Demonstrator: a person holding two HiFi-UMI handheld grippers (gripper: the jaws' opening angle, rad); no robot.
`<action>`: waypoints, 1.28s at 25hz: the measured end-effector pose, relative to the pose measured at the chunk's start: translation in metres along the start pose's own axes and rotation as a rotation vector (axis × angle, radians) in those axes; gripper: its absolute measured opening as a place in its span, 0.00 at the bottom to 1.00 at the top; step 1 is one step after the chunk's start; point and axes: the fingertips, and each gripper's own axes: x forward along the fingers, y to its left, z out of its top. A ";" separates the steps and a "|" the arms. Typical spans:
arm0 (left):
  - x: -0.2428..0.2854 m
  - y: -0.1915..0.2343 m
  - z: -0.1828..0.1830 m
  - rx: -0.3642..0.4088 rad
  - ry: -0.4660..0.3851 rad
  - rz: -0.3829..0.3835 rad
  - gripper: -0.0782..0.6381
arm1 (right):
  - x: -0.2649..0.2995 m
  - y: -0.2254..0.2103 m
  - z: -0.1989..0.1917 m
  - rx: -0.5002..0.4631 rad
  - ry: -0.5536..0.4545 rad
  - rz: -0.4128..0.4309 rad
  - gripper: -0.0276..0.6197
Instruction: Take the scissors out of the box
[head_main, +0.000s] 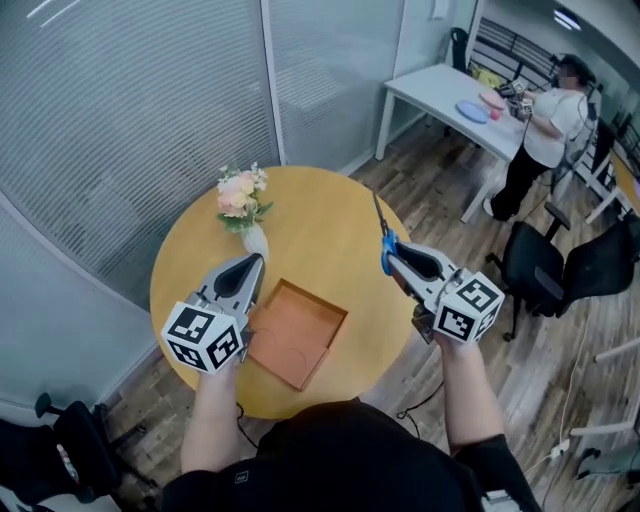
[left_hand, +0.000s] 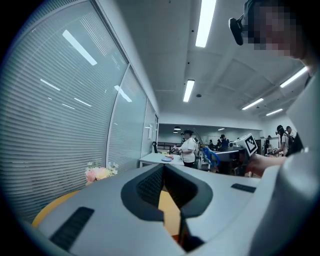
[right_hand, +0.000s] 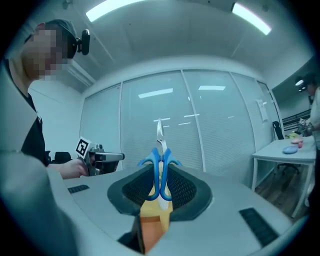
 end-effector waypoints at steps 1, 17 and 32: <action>0.002 -0.002 0.004 0.008 -0.003 -0.003 0.13 | -0.005 0.000 0.010 0.001 -0.034 -0.004 0.19; -0.001 -0.013 0.009 0.055 -0.016 0.020 0.13 | -0.023 0.005 0.012 0.012 -0.193 -0.081 0.19; -0.003 0.005 -0.006 0.013 -0.009 0.036 0.13 | -0.022 0.007 0.003 -0.009 -0.134 -0.116 0.19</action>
